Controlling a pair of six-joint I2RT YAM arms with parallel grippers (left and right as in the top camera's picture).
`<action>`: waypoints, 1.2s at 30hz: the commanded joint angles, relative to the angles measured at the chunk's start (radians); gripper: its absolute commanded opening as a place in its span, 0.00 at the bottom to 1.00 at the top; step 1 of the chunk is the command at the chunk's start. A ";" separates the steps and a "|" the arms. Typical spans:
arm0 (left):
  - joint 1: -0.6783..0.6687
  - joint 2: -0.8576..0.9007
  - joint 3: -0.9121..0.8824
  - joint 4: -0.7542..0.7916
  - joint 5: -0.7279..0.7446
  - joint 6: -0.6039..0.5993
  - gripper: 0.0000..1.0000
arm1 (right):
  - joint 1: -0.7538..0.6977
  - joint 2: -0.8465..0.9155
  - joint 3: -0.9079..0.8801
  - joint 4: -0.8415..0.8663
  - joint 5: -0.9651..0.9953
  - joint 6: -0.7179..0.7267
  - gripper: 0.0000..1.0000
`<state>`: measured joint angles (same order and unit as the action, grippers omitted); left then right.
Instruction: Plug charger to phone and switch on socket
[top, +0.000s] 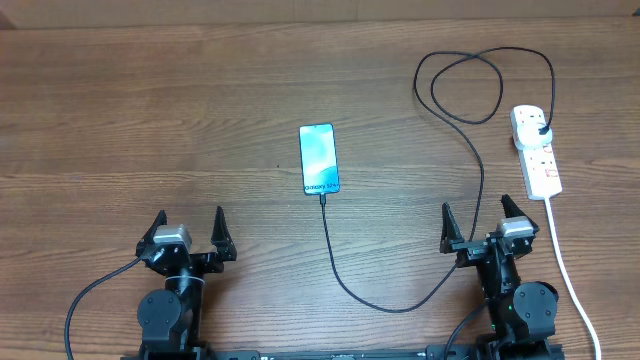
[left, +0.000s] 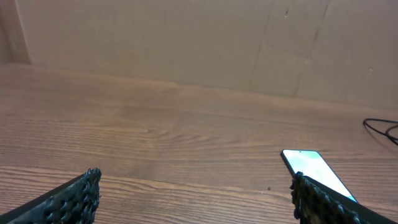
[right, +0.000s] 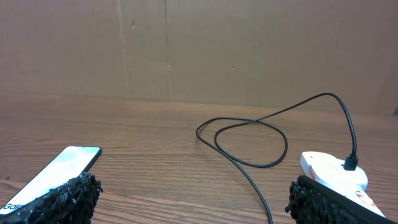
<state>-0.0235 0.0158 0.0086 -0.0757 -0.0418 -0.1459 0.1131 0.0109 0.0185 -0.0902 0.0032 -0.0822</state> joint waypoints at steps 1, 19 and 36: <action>0.011 -0.013 -0.003 -0.003 0.017 0.083 0.99 | 0.005 -0.008 -0.011 0.006 -0.005 -0.005 1.00; 0.011 -0.013 -0.003 -0.003 0.034 0.124 1.00 | 0.005 -0.008 -0.011 0.006 -0.005 -0.005 1.00; 0.011 -0.012 -0.003 -0.002 0.034 0.124 1.00 | 0.005 -0.008 -0.011 0.006 -0.005 -0.005 1.00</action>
<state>-0.0235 0.0158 0.0086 -0.0788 -0.0193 -0.0444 0.1131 0.0109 0.0185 -0.0902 0.0029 -0.0826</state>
